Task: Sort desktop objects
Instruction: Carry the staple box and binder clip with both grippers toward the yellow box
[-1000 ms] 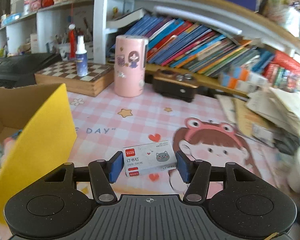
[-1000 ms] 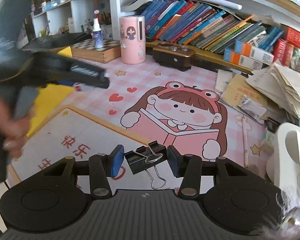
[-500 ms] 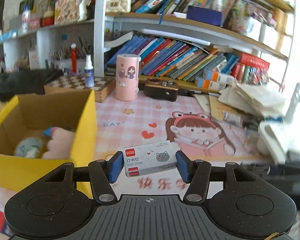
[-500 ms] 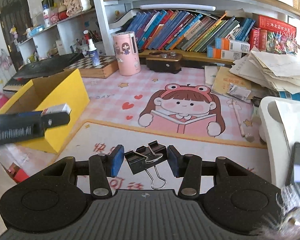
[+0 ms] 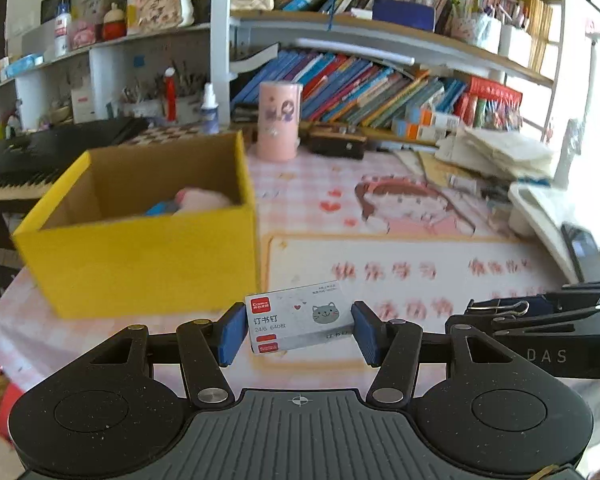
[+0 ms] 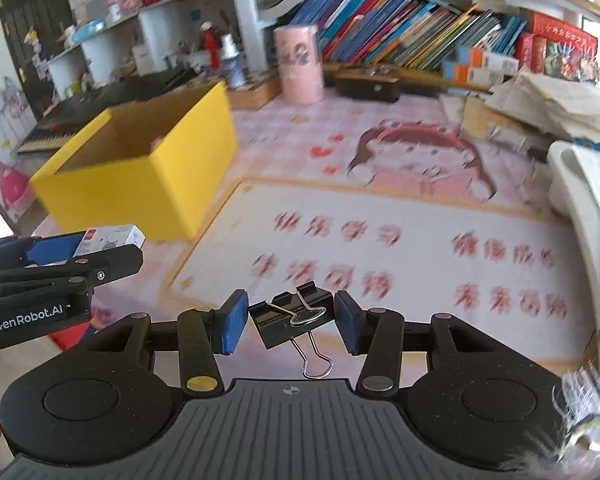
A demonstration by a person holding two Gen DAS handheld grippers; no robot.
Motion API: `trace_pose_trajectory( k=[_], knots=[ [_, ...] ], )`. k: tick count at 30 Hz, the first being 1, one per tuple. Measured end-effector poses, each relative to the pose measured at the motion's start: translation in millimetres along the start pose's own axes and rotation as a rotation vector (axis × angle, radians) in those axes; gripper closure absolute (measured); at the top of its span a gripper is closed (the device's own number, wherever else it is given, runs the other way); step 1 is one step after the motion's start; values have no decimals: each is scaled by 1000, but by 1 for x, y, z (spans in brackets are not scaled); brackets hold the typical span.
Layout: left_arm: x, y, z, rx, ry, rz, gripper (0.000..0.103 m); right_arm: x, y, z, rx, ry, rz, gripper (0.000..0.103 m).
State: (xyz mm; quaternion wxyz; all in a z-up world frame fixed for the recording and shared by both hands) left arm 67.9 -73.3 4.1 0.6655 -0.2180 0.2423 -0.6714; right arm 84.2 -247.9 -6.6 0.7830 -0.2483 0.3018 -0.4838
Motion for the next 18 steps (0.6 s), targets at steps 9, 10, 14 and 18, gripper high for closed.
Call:
trace_pose_trajectory(
  k=[9, 10, 14, 18],
  knots=[
    [-54, -38, -38, -31, -29, 1, 47, -64, -12, -41, -19, 25, 15, 59],
    [-58, -41, -40, -33, -36, 4, 47, -70, -14, -45, -21, 27, 15, 59],
    [-76, -51, -51, -50, -59, 3, 47, -88, -18, -54, -27, 38, 17, 59],
    [-90, -61, -58, -51, -69, 3, 47, -103, -19, -58, -35, 41, 22, 59]
  ],
)
Point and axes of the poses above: each gripper's, at about its wrist camera, not at the fingertips, and y roughly the way its jaws point, x to its right, z to its top, the point moved 2 cm from there along y, roughly the way its jaws point, and after that the axes turned 7 degrees about z, right-handed, at the moved point
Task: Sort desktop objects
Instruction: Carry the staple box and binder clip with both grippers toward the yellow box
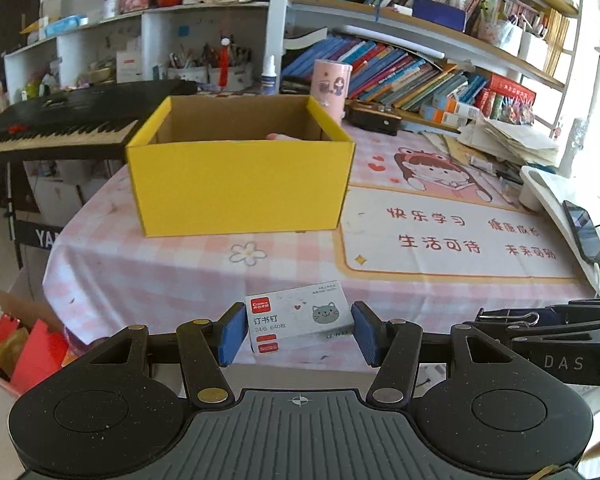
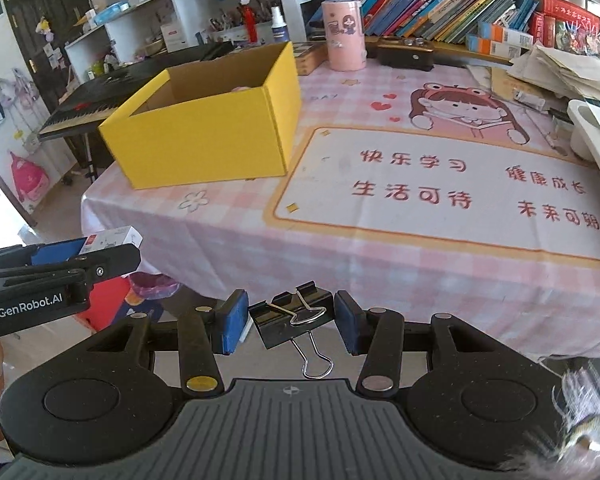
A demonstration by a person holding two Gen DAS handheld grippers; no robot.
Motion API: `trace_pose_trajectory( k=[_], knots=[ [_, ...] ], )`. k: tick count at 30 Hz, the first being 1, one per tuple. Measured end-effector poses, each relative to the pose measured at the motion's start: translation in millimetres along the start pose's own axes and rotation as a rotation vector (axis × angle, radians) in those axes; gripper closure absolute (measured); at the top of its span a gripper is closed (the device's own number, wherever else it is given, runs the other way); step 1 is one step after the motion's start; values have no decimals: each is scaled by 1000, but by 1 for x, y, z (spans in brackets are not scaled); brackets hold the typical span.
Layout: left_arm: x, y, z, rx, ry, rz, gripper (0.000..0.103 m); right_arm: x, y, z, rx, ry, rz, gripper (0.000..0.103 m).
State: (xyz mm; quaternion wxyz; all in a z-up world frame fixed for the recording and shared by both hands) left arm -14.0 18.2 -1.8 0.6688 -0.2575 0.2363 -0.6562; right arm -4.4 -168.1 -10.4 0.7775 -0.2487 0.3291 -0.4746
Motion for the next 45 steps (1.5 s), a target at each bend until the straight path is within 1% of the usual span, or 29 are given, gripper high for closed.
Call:
trace_pose_trajectory(
  k=[6, 15, 20, 26, 29, 32, 34, 39, 45],
  knots=[
    [-22, -8, -6, 6, -19, 14, 47, -23, 6, 1, -5, -35, 22, 59],
    [-65, -19, -12, 17, -108, 96, 47, -65, 28, 9, -37, -139, 108, 59],
    [-78, -21, -12, 23, -133, 121, 47, -82, 35, 13, -40, -198, 136, 59],
    [-83, -21, -6, 38, -144, 135, 47, -86, 39, 23, -28, -215, 145, 59],
    [-82, -18, -2, 45, -149, 130, 47, -84, 38, 28, -6, -217, 137, 59],
    [-77, -10, 1, 35, -149, 119, 47, -79, 40, 29, -14, -221, 133, 59],
    [-73, -7, 4, 45, -144, 117, 47, -75, 42, 32, -10, -220, 127, 59],
    [-71, -1, 25, 103, -132, 140, 47, -65, 49, 53, 28, -227, 128, 59],
    [-69, 14, 71, 188, -123, 162, 47, -54, 55, 105, 140, -242, 137, 59]
  ],
)
Point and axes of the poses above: each gripper's, at about its wrist camera, not at the fingertips, and y roughly the way its jaws point, x to its right, z to its top, the point moved 2 cm from there along y, roughly the way its jaws point, and after that the axes turned 7 degrees about z, right-handed, at the moved point
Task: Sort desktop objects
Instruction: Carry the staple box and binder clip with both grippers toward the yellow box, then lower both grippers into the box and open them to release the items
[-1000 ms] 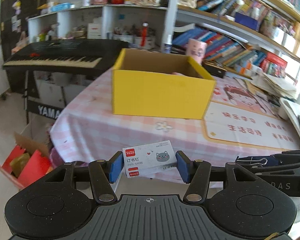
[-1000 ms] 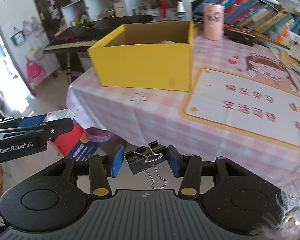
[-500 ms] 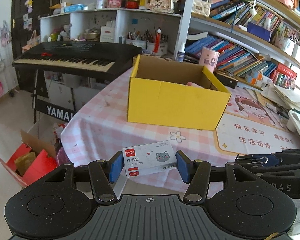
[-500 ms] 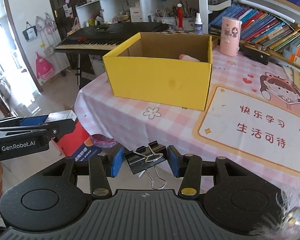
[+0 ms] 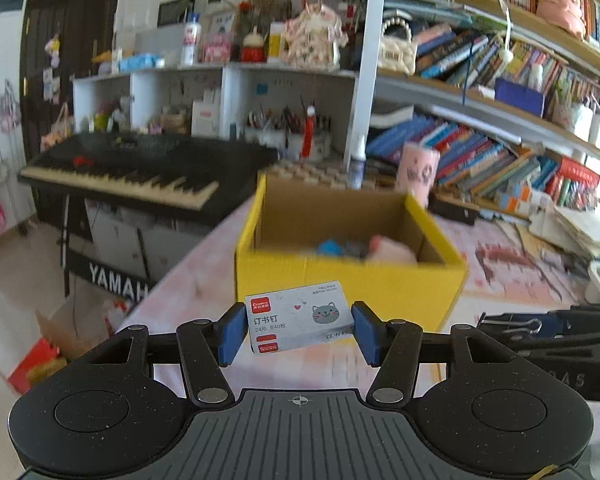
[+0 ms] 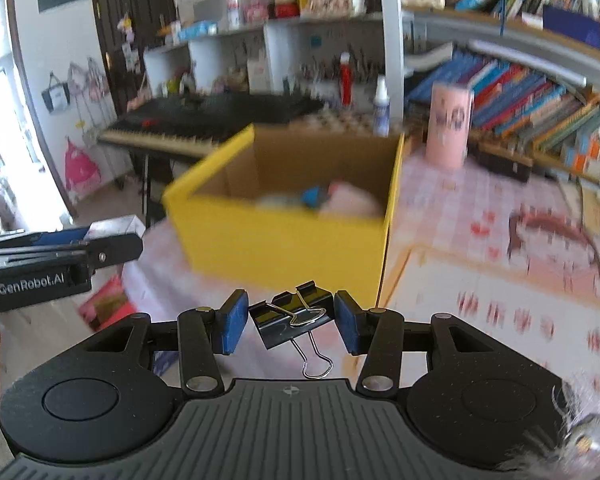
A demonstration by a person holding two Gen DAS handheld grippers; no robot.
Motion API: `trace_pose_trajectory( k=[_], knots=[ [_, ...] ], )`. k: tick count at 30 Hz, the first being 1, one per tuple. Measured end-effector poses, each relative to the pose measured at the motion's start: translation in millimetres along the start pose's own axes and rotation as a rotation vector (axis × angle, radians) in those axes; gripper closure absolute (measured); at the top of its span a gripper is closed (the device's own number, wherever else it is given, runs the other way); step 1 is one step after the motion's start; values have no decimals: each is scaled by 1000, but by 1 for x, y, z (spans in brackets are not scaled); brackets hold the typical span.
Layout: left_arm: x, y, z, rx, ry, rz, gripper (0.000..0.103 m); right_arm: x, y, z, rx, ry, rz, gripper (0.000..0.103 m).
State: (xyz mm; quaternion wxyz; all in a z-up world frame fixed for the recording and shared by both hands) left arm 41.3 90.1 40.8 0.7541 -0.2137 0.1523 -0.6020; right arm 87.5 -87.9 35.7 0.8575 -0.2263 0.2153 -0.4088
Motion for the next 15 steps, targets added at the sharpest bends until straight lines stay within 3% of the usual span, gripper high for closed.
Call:
trace_pose_trajectory(
  k=[7, 15],
  knots=[
    [19, 38, 42, 64, 6, 17, 47, 32, 22, 63, 102, -19, 17, 59],
    [38, 87, 63, 46, 30, 48, 47, 65, 59, 96, 109, -37, 34, 59]
  ],
)
Point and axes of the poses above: each gripper's, at about its wrist camera, not at the fingertips, and y roughly the way its jaws point, x to its right, z to its top, the point moved 2 cm from there along y, roughly the way its jaws point, and after that the axes turned 7 degrees about z, right-handed, at the moved point
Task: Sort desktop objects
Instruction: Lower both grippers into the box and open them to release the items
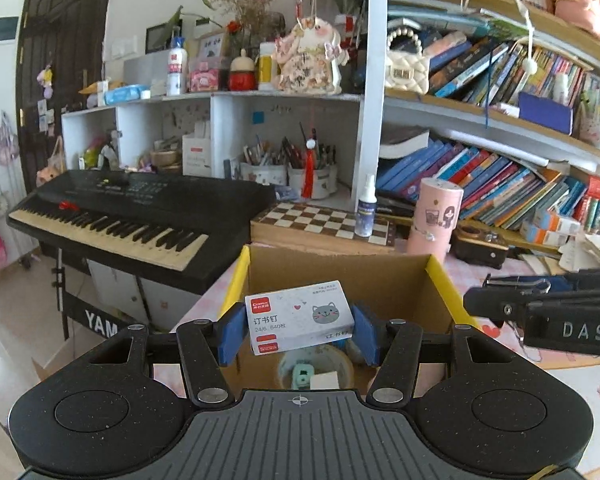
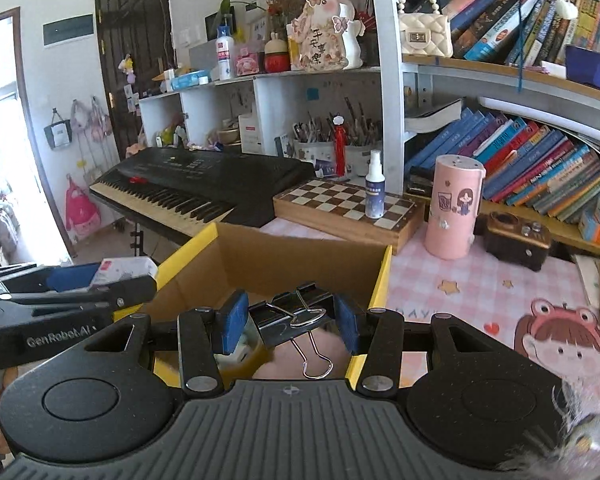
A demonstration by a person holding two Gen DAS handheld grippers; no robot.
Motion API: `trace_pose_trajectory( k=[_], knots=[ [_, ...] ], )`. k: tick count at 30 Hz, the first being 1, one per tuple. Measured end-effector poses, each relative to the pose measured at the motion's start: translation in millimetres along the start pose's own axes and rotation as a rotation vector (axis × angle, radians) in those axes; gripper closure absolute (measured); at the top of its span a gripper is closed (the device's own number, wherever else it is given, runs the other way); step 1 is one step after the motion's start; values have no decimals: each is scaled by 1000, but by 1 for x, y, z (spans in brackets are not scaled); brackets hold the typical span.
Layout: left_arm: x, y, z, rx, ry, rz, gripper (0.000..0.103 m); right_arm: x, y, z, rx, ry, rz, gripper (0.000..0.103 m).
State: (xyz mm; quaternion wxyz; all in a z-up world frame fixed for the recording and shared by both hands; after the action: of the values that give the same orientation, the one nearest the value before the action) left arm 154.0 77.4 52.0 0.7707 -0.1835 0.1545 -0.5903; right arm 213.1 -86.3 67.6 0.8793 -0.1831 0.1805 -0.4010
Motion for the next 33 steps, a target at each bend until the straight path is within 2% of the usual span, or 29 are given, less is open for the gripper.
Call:
trace_pose_trajectory(
  k=[6, 8, 10, 14, 18, 27, 33],
  knots=[
    [16, 37, -5, -72, 30, 12, 47, 16, 29, 13, -34, -38, 44, 59],
    [16, 48, -7, -104, 11, -3, 47, 19, 40, 17, -51, -54, 66, 59],
    [16, 58, -10, -137, -7, -1, 47, 21, 53, 20, -78, -78, 90, 59],
    [21, 75, -14, -190, 24, 6, 47, 22, 80, 25, -140, -120, 136, 59],
    [26, 91, -19, -265, 62, -10, 47, 29, 105, 31, -196, -100, 175, 59],
    [36, 111, -26, -358, 96, -41, 47, 23, 150, 31, -377, -149, 254, 59],
    [39, 117, -31, -400, 89, -53, 47, 20, 162, 21, -438, -196, 258, 58]
  ],
)
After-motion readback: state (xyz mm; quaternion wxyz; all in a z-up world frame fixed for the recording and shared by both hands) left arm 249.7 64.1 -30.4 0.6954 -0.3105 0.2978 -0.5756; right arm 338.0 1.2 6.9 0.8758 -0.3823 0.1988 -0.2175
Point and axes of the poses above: each gripper's, at about its wrist camera, not at the fingertips, and y roughly the way its jaws point, x to its right, z to its top, the point moved 2 cm from there along y, roughly the way its jaws point, and after that the axes turned 7 degrees about z, right-handed, at the moved point
